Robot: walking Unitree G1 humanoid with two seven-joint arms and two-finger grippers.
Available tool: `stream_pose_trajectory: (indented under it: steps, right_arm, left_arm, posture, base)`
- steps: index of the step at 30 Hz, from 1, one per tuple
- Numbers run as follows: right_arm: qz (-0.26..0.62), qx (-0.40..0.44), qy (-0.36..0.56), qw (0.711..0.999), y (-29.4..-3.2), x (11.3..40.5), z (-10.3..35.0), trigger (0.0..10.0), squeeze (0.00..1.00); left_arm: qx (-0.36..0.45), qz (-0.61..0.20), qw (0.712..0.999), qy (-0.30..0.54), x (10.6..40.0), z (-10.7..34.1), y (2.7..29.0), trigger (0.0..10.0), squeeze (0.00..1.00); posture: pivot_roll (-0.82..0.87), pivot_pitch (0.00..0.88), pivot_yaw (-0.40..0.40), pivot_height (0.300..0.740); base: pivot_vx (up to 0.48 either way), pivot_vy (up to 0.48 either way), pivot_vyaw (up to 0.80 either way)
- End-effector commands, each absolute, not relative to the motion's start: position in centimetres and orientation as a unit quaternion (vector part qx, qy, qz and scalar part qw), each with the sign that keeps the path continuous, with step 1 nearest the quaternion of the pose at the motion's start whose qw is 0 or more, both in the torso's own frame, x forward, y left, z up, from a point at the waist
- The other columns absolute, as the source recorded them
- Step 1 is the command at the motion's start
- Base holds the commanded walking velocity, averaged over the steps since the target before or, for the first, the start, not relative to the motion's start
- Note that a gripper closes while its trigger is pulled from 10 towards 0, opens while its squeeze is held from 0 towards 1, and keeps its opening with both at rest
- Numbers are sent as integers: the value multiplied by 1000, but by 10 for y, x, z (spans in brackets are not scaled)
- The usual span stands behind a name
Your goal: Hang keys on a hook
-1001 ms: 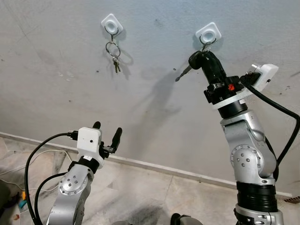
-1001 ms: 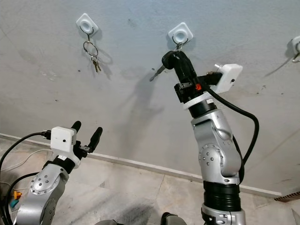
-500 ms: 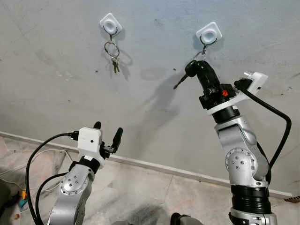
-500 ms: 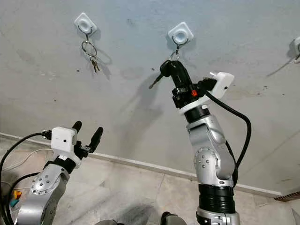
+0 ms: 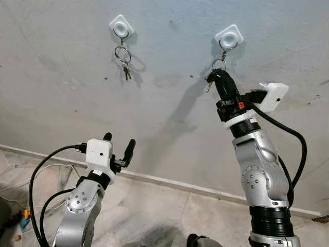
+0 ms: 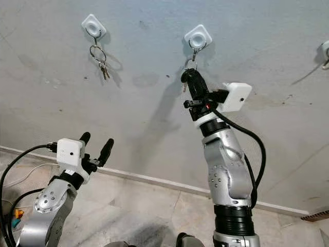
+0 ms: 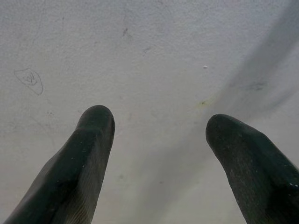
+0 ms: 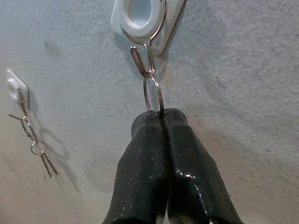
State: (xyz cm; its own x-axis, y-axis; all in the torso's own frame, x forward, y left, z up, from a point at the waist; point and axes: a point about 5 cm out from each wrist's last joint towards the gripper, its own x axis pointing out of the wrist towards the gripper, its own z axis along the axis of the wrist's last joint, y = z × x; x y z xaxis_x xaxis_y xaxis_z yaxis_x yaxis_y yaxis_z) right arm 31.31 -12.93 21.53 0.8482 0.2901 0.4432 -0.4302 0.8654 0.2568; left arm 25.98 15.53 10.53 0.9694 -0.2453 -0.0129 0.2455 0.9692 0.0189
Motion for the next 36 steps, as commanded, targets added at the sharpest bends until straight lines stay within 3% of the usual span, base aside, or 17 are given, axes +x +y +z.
stream_pose_trajectory:
  steps: [1,8,19,31,36]
  right_arm:
    - [181,165,-161,956,-127,315,198,10000,1000]
    - [157,63,-184,968,-128,315,202,10000,1000]
    - [154,-102,-191,964,-116,307,184,10000,1000]
    - [106,-95,-149,979,-116,291,155,10000,1000]
    - [93,-49,-116,988,-120,286,143,10000,1000]
  left_arm:
    - [8,-130,992,6,258,106,155,10000,0]
    - [7,-129,992,6,259,106,155,10000,0]
    - [4,-136,991,-6,260,109,149,10000,0]
    - [0,-146,989,-11,259,110,141,10000,0]
    - [-3,-134,991,4,258,106,147,10000,0]
  posture:
    - [47,152,81,740]
    - [43,152,77,740]
    - [38,148,57,740]
    - [30,149,38,740]
    - [21,149,40,740]
  base:
    - [0,0,0]
    - [0,0,0]
    - [0,0,0]
    - [0,0,0]
    - [0,0,0]
